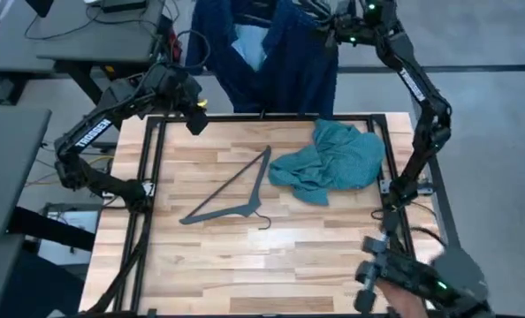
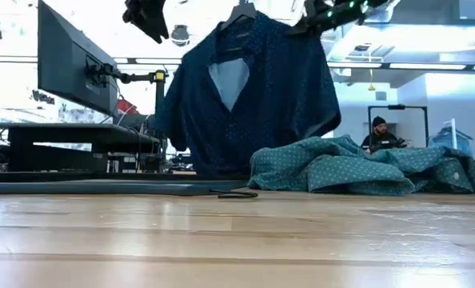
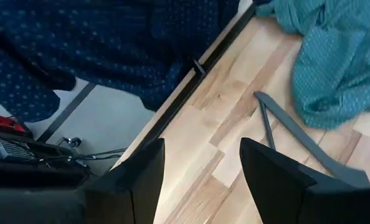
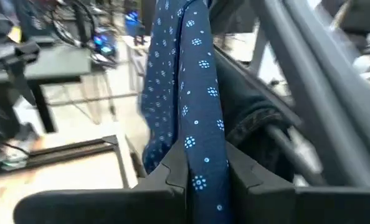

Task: Hang clothes
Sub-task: Unhang the blue polo shirt from the rack

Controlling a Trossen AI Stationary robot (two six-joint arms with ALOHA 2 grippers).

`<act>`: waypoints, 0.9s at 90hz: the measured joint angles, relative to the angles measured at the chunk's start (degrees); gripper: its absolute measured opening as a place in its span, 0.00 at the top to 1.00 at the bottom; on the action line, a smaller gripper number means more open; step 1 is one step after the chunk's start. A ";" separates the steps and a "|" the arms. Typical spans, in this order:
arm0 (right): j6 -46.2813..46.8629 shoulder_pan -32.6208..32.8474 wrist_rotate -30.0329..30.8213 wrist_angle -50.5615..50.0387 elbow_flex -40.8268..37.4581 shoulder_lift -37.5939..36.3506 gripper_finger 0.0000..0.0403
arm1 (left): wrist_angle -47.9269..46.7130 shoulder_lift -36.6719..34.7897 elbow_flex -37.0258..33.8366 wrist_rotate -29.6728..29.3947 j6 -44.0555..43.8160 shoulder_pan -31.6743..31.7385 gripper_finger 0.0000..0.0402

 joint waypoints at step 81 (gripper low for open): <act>-2.52 18.61 4.02 -26.73 0.13 -19.96 0.92 | 27.97 0.73 20.50 9.54 8.99 -11.86 0.52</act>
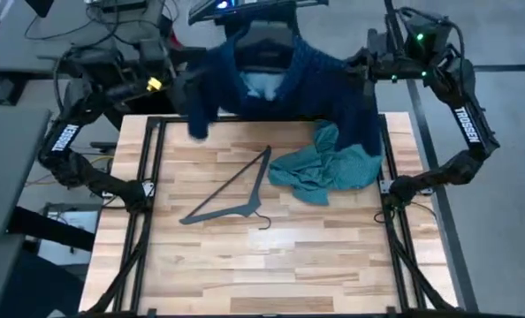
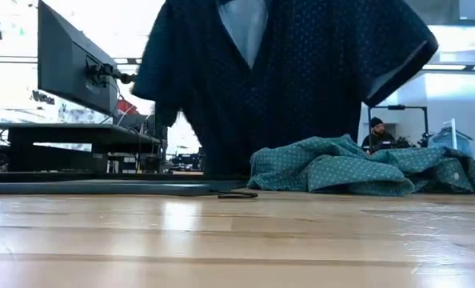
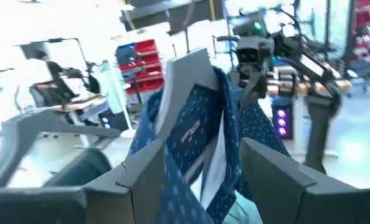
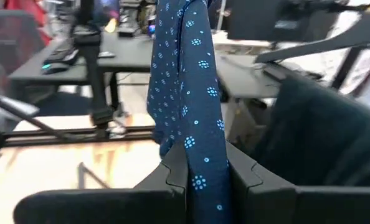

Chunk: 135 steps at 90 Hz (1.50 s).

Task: Hang clothes
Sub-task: Unhang the blue polo shirt from the rack

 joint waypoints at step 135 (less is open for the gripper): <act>-1.90 8.40 14.12 -15.45 0.04 1.12 0.66 | -1.62 5.59 -0.16 10.39 -2.79 -2.06 0.96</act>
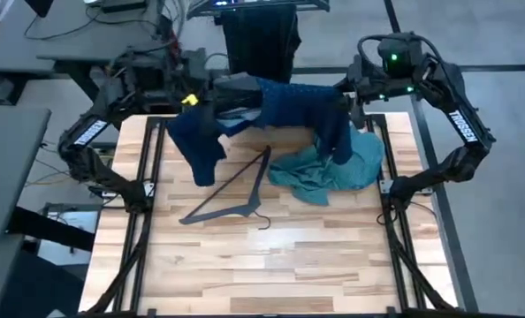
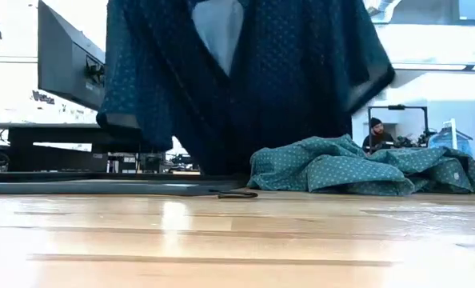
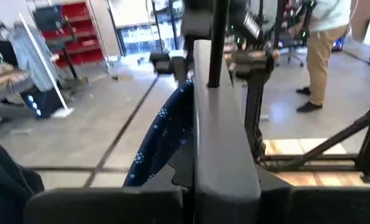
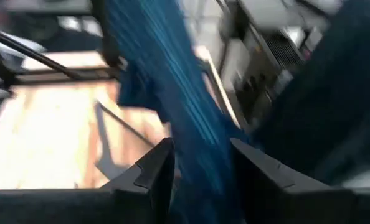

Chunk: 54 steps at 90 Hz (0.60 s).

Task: Hang clothes
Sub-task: Unhang the blue polo shirt from the rack

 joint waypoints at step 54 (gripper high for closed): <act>-0.05 -7.70 25.09 4.48 -0.09 -0.62 0.99 | 1.89 -4.26 -0.02 -1.00 0.41 -0.95 0.96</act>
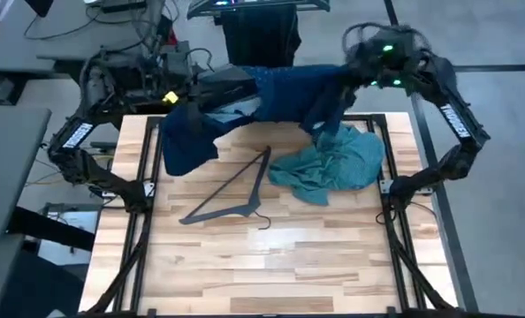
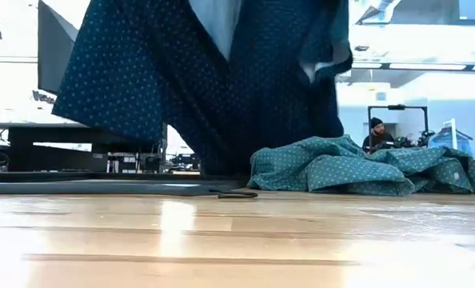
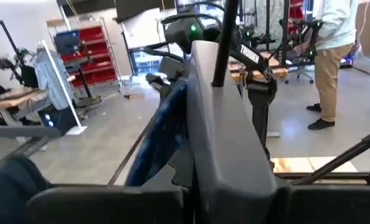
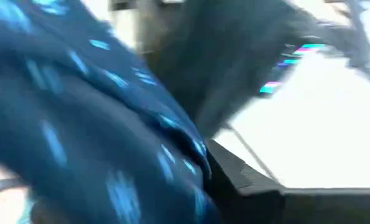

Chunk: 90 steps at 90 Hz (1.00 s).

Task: Hang clothes
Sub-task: Unhang the blue polo shirt from the rack

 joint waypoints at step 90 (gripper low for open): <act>9.38 13.11 -5.73 5.72 9.68 -14.18 1.00 | 8.52 -1.63 0.28 -4.69 2.53 -2.07 0.96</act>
